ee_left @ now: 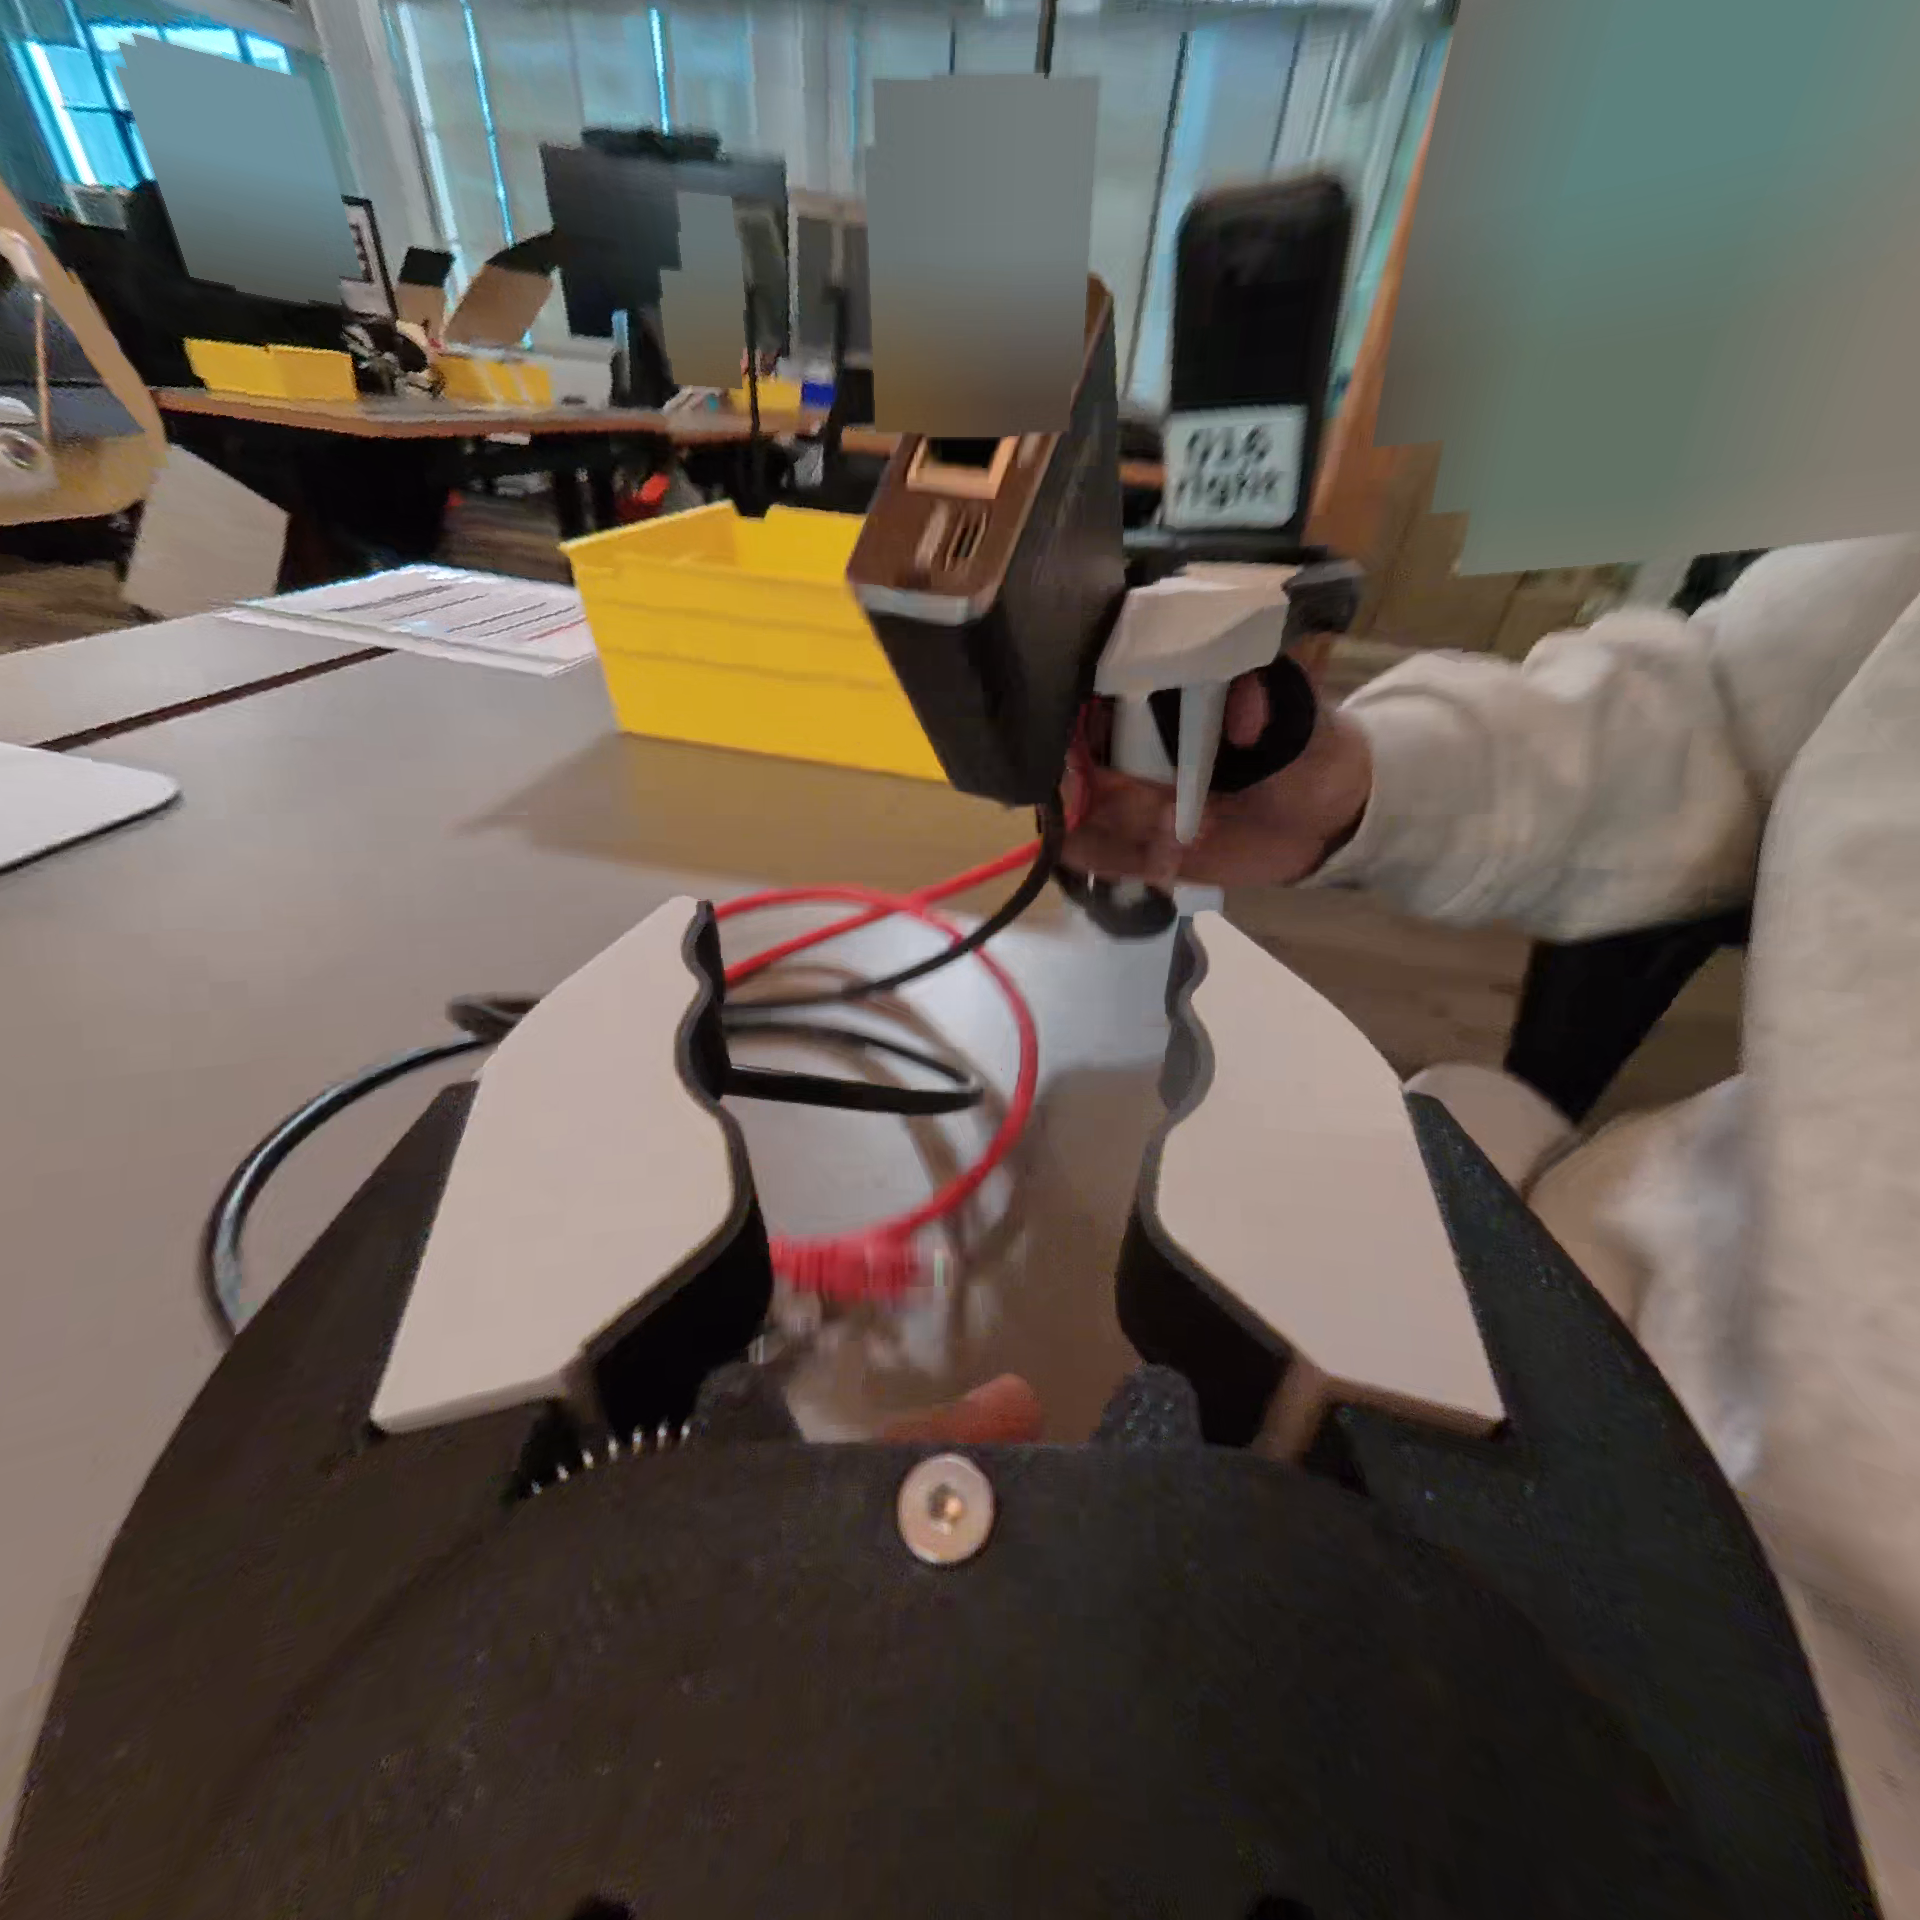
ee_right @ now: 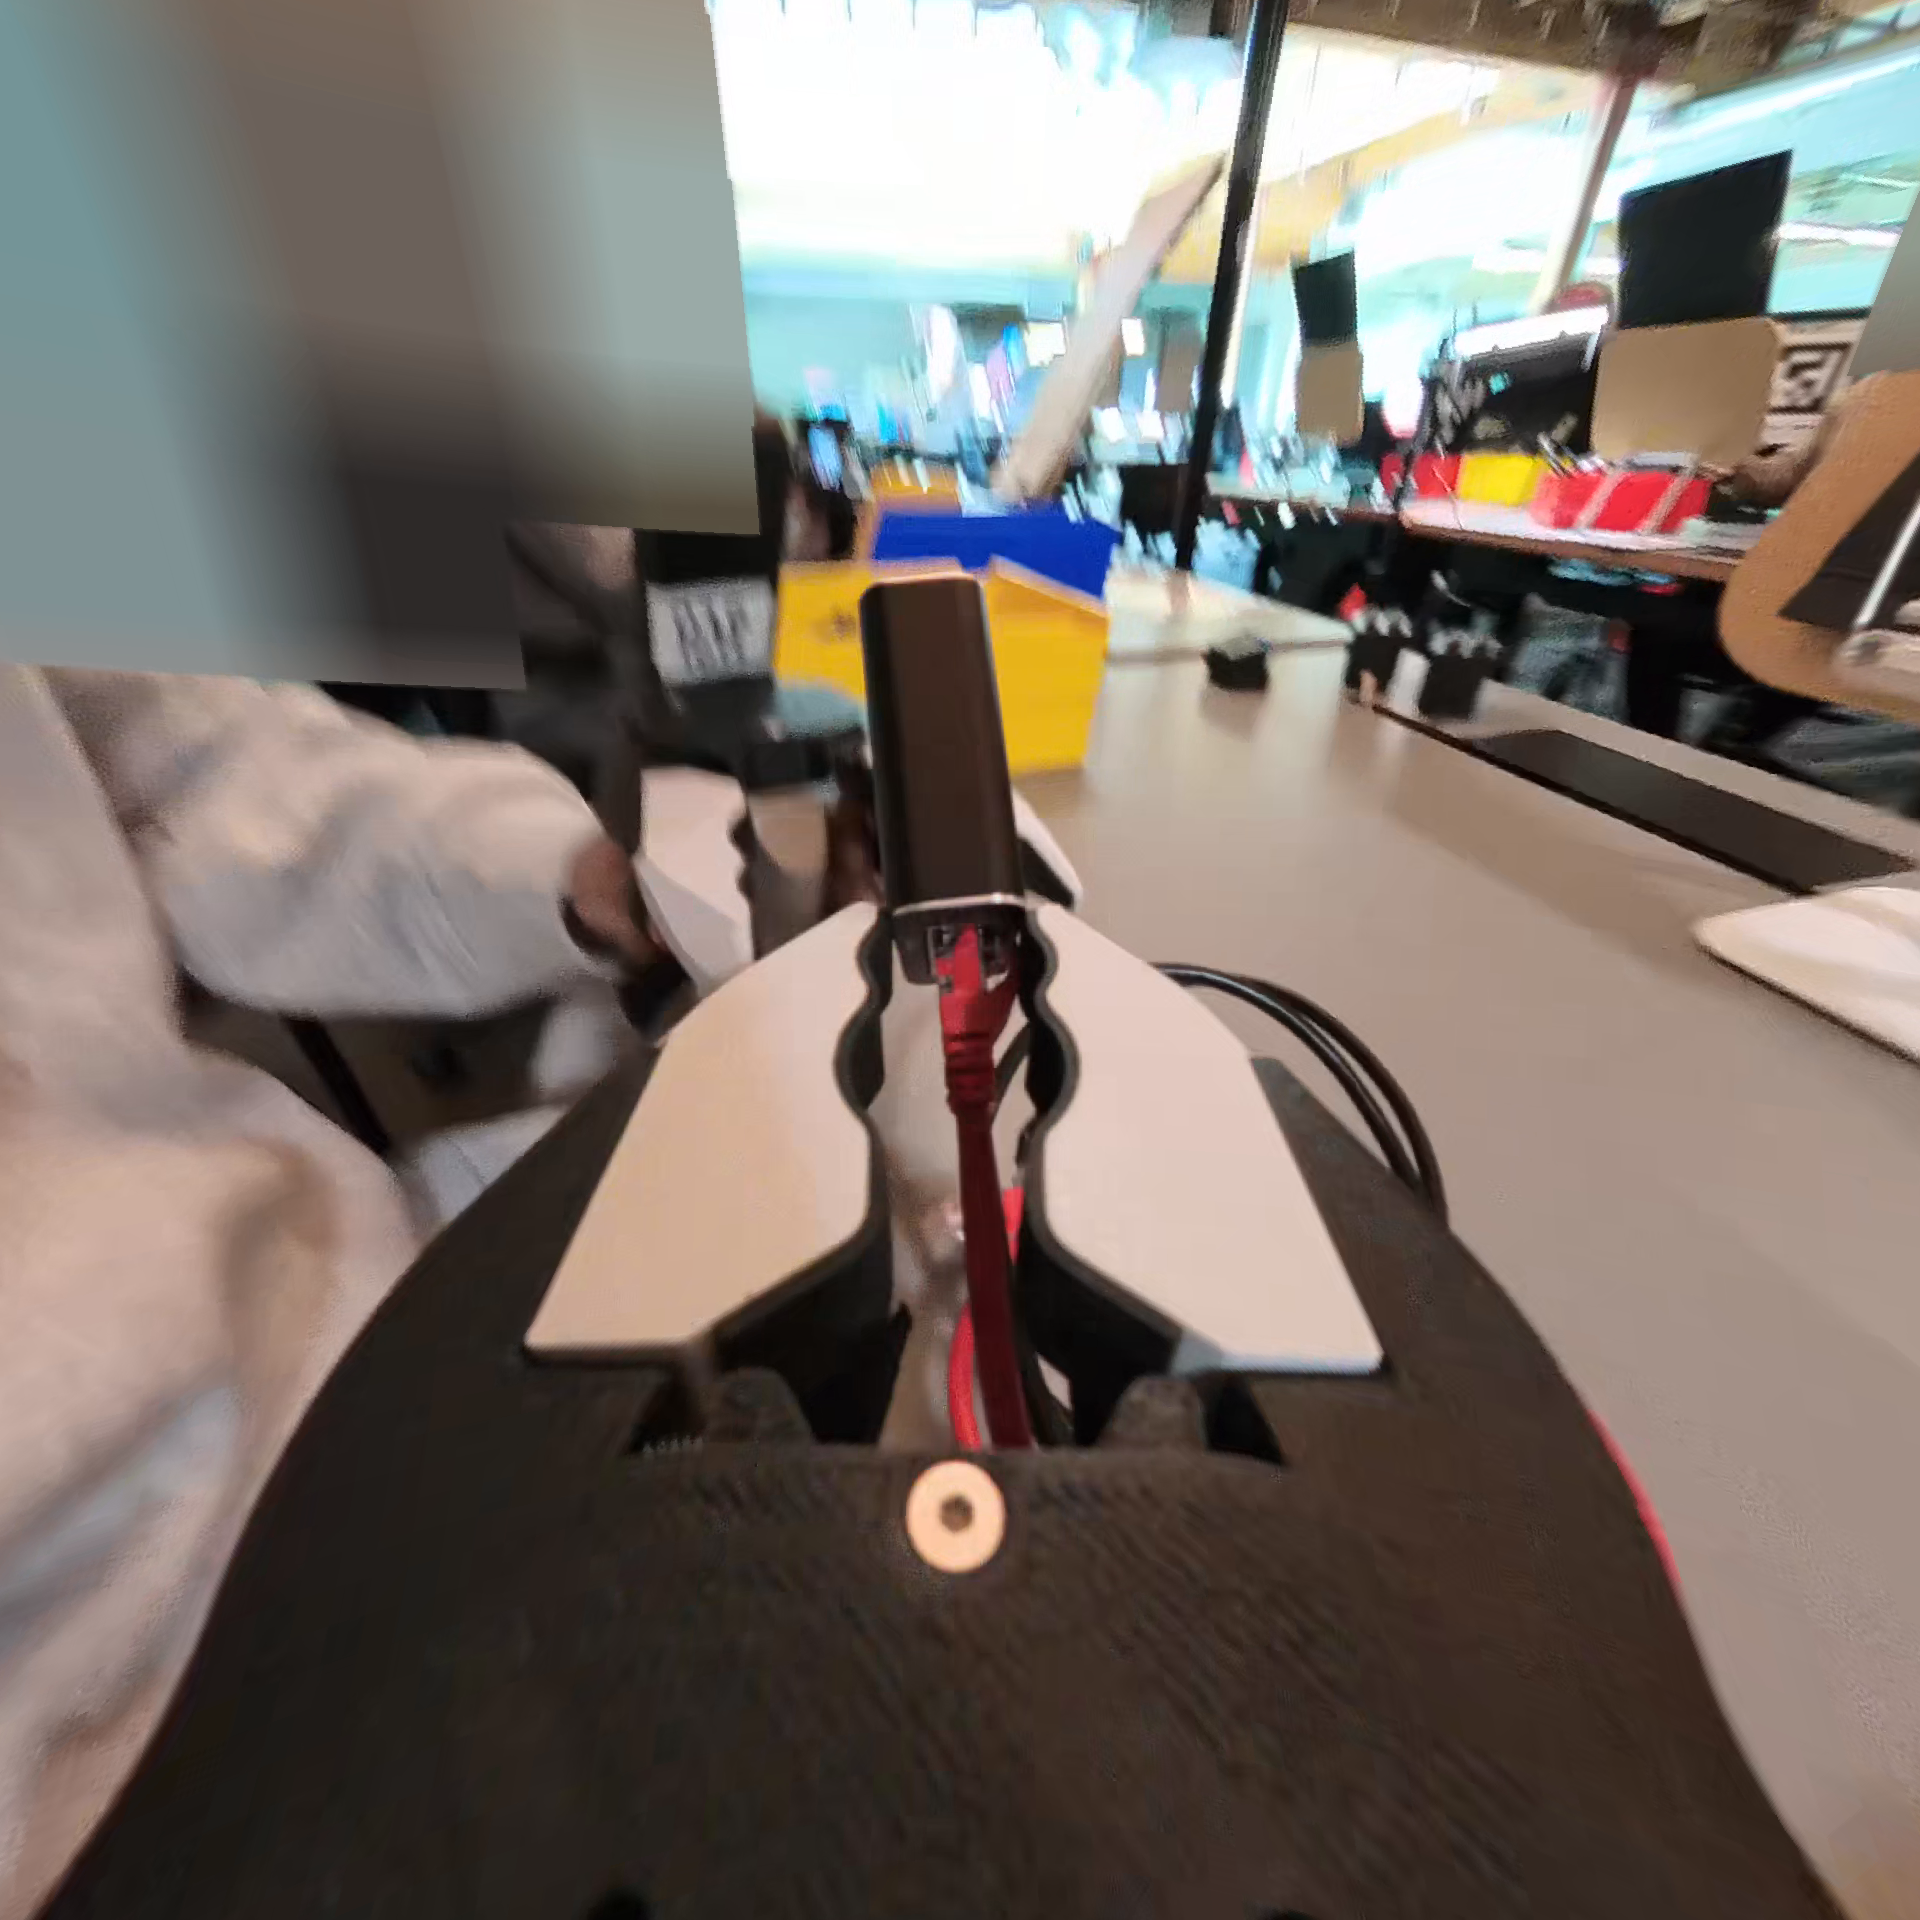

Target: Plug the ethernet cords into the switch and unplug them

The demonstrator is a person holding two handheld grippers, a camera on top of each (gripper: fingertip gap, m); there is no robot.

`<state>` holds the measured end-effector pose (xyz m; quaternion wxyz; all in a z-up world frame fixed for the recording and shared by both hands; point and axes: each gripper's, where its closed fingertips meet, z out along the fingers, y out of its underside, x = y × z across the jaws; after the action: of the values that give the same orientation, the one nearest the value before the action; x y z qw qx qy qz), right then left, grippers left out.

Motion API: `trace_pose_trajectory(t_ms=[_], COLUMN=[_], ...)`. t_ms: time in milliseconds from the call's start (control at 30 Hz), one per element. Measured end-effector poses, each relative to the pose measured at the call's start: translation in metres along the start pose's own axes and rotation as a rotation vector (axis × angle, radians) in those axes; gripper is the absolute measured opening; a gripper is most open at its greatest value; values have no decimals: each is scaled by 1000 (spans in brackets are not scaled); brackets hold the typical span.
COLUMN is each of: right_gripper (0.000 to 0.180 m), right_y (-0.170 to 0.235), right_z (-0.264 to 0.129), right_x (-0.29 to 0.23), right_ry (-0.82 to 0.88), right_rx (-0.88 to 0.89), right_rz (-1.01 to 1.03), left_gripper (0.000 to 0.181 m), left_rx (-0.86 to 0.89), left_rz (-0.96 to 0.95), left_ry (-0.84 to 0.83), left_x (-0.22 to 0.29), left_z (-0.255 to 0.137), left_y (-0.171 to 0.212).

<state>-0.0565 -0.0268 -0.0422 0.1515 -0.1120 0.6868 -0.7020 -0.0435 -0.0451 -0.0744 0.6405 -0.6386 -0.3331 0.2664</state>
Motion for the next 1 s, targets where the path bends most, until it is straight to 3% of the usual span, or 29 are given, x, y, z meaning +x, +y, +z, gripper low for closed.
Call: trace_pose_trajectory(t_ms=[100, 200, 400, 567, 667, 867, 1000], right_gripper=[23, 24, 24, 24, 24, 26, 43], right_y=[-16, -15, -1, -3, -1, 1, -8], right_z=[-1, 8, 26, 27, 26, 27, 13], right_x=[-1, -7, -27, -29, -32, -31, -5], right_ry=[-74, -111, -122, -136, -154, -149, -70], right_rx=[174, 217, 139, 175, 170, 159, 231], right_rz=[234, 324, 227, 248, 244, 240, 308], left_gripper=[76, 69, 49, 43, 25, 25, 24], left_rx=[36, 48, 170, 223, 322, 342, 352], left_rz=[-1, 46, -80, -107, -185, -154, -109], left_ry=[31, 53, 123, 150, 186, 177, 53], left_x=[10, 23, 31, 34, 30, 27, 7], left_z=[4, 7, 0, -4, -14, -20, -31], left_y=[-6, -12, -31, -35, -47, -52, -61])
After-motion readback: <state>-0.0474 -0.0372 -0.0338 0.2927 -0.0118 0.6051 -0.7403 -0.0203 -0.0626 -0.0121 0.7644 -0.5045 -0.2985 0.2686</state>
